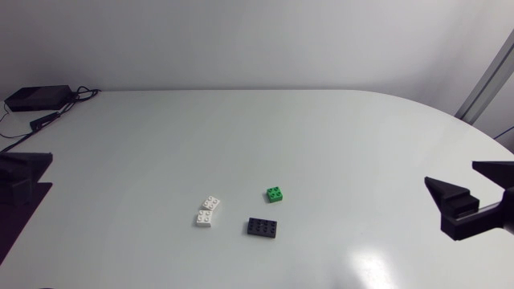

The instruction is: Separate the duplo bricks

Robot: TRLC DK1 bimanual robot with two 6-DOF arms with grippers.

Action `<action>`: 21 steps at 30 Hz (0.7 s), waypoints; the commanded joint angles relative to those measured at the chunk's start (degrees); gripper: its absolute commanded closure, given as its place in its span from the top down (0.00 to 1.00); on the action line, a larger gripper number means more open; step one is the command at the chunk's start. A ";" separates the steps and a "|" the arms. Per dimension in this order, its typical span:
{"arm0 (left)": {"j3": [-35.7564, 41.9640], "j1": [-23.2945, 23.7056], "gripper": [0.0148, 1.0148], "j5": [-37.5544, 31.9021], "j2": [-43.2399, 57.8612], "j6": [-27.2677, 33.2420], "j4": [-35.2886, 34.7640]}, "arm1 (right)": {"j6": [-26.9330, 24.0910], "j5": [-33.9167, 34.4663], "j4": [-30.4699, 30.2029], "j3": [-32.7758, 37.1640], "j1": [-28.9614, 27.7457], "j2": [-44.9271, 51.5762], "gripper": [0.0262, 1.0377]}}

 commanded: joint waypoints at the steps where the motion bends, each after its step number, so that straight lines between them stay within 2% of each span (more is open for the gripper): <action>1: -3.14 0.39 0.97 -0.10 -2.49 0.74 0.35 | -0.73 1.95 -1.42 -1.62 -0.46 -1.67 0.95; 6: -5.43 -0.22 0.97 1.66 -9.78 2.67 1.05 | -2.22 5.38 -1.60 -3.47 -1.78 -8.43 0.95; 15: -11.14 0.48 0.97 2.98 -18.04 4.69 2.72 | -6.61 5.47 0.78 -11.56 -2.83 -19.16 0.95; 21: -17.47 0.74 0.97 3.33 -23.76 5.13 7.64 | -7.67 5.38 5.08 -15.25 -3.01 -19.77 0.96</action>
